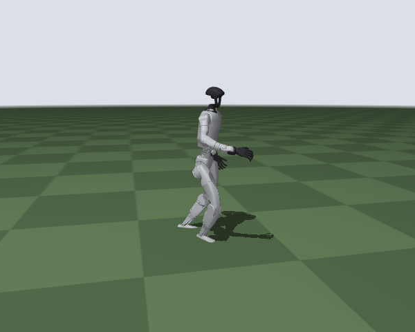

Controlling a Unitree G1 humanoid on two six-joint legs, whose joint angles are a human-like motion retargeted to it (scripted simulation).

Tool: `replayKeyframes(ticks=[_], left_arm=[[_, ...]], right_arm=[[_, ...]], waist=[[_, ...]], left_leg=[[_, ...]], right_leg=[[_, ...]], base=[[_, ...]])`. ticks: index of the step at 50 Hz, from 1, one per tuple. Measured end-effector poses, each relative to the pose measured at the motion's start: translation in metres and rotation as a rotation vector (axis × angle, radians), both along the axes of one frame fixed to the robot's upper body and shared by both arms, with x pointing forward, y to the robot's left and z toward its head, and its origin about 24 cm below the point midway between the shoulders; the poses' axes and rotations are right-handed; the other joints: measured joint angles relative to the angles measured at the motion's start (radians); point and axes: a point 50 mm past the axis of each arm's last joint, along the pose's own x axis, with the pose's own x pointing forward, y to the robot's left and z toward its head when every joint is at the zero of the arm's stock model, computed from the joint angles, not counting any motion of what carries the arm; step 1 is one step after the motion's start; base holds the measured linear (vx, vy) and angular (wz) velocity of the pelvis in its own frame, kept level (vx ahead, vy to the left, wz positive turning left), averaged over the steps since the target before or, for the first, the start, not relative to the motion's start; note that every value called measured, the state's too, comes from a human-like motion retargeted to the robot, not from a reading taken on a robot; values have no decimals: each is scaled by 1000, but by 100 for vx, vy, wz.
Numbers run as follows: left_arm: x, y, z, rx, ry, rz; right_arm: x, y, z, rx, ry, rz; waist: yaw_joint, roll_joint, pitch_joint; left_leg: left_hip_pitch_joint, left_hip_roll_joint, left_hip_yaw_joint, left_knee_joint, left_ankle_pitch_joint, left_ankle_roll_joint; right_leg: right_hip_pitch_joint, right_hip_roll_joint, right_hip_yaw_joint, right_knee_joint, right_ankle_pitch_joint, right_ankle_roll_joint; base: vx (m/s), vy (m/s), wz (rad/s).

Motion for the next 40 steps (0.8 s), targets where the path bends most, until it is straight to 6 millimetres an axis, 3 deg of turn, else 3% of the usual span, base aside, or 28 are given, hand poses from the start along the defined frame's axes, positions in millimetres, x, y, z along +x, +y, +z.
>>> replayKeyframes(ticks=[3,5,9,12,14,16,20,23,25,27,29,32,35,37,40], left_arm=[[-7,0,-1,10,21,20],[-2,5,-1,43,18,26],[35,18,4,143,-53,31],[83,31,17,225,-166,20],[110,36,30,256,-260,6],[136,41,45,291,-351,-30],[164,41,65,363,-449,-137],[155,36,57,436,-382,-263],[143,24,44,462,-306,-373],[129,15,31,469,-230,-491],[112,10,19,473,-158,-622],[80,12,4,476,-45,-804],[48,28,-8,492,97,-914],[18,42,-15,489,230,-972],[-95,59,-16,366,596,-1086]], right_arm=[[0,3,3,30,-20,3],[-6,1,-11,62,27,-18],[-44,-20,-81,121,303,-157],[-98,-44,-146,135,607,-319],[-150,-64,-180,116,826,-441],[-207,-85,-202,96,1030,-565],[-309,-126,-207,38,1308,-809],[-339,-146,-195,-9,1336,-924],[-324,-160,-187,-33,1245,-966],[-271,-172,-174,-51,1055,-929],[-192,-170,-150,-36,805,-816],[-71,-133,-82,40,421,-544],[13,-70,18,96,77,-229],[38,-24,78,102,-99,-38],[31,34,88,124,-137,194]], waist=[[-14,-23,-2],[-34,-30,-8],[-102,-33,-12],[-144,-26,0],[-176,-26,8],[-197,-17,29],[-212,16,91],[-210,82,132],[-184,169,118],[-126,204,105],[-54,203,114],[42,169,162],[84,128,285],[106,106,510],[174,74,555]], left_leg=[[16,-76,-21,-104,6,33],[35,-114,-49,-165,14,53],[111,-160,-137,-267,45,76],[273,-160,-227,-478,138,89],[345,-152,-270,-512,164,81],[421,-124,-332,-509,178,71],[517,-52,-414,-313,196,15],[308,5,-377,381,369,-157],[78,94,-340,796,520,-210],[-169,136,-298,1125,526,-143],[-468,128,-272,1397,450,-55],[-969,55,-212,1640,442,8],[-1438,-31,-83,1713,474,15],[-1482,-44,40,1700,405,25],[-1501,-10,166,1663,277,54]], right_leg=[[-93,-73,16,96,18,-11],[-143,-83,37,151,27,-21],[-211,1,145,222,74,14],[-228,86,197,233,101,31],[-225,125,226,242,104,27],[-185,165,228,248,90,5],[-3,253,194,243,15,-91],[129,351,130,222,-21,-165],[149,426,75,175,-24,-204],[196,458,85,104,-15,-206],[274,457,110,10,24,-176],[402,434,163,-106,157,-96],[573,448,284,-117,241,8],[909,449,387,-154,204,62],[1307,405,524,-213,112,79]], base=[[-9,16,53],[5,14,46],[18,11,62],[36,8,42],[42,1,34],[51,-5,19],[56,-14,-13],[37,-14,-14],[32,-10,-22],[43,-13,-63],[46,-12,-83],[49,-4,-82],[58,7,-70],[67,11,-141],[69,9,-219]])
